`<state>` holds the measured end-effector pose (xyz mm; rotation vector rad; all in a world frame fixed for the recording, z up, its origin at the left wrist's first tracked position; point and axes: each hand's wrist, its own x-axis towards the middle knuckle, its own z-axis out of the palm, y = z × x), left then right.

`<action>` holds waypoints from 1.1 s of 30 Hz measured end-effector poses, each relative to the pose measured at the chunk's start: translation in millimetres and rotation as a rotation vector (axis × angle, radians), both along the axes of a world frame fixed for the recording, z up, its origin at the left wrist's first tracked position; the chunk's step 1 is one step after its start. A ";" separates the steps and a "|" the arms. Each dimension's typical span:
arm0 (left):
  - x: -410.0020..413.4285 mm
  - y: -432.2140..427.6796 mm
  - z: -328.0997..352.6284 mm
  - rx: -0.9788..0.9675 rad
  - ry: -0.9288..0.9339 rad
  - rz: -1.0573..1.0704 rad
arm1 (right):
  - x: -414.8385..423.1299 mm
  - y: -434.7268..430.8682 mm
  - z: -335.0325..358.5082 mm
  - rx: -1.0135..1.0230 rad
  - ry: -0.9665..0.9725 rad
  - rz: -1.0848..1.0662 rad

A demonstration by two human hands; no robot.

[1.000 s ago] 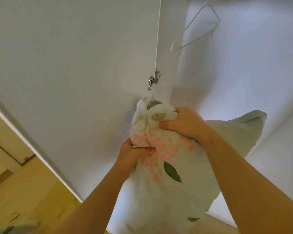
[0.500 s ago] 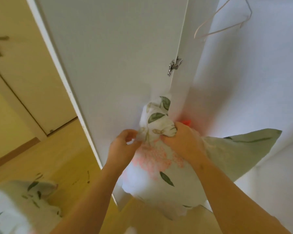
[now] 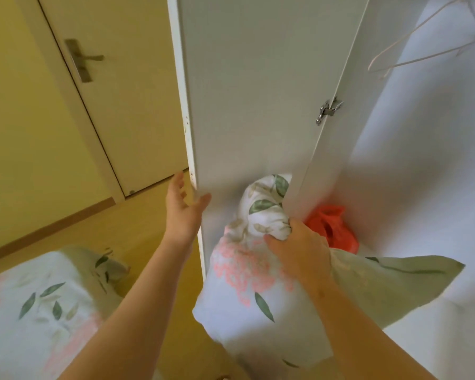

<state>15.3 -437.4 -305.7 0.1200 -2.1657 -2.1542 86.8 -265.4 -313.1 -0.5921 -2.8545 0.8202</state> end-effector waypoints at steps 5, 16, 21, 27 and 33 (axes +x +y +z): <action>10.2 8.2 -1.5 0.066 -0.002 -0.095 | 14.4 8.3 -4.8 -0.045 0.024 -0.060; 80.9 60.0 -2.6 -0.291 0.054 -0.067 | 66.7 51.2 -9.3 -0.043 0.029 -0.129; 117.4 110.6 -4.0 -0.389 0.092 -0.127 | 101.8 83.3 -13.9 -0.028 0.010 -0.198; 147.7 160.1 -8.1 -0.398 0.168 -0.264 | 143.5 123.2 -12.4 0.012 -0.037 -0.310; 163.7 210.5 -12.7 -0.536 0.276 -0.539 | 177.7 155.1 -6.6 0.029 -0.062 -0.462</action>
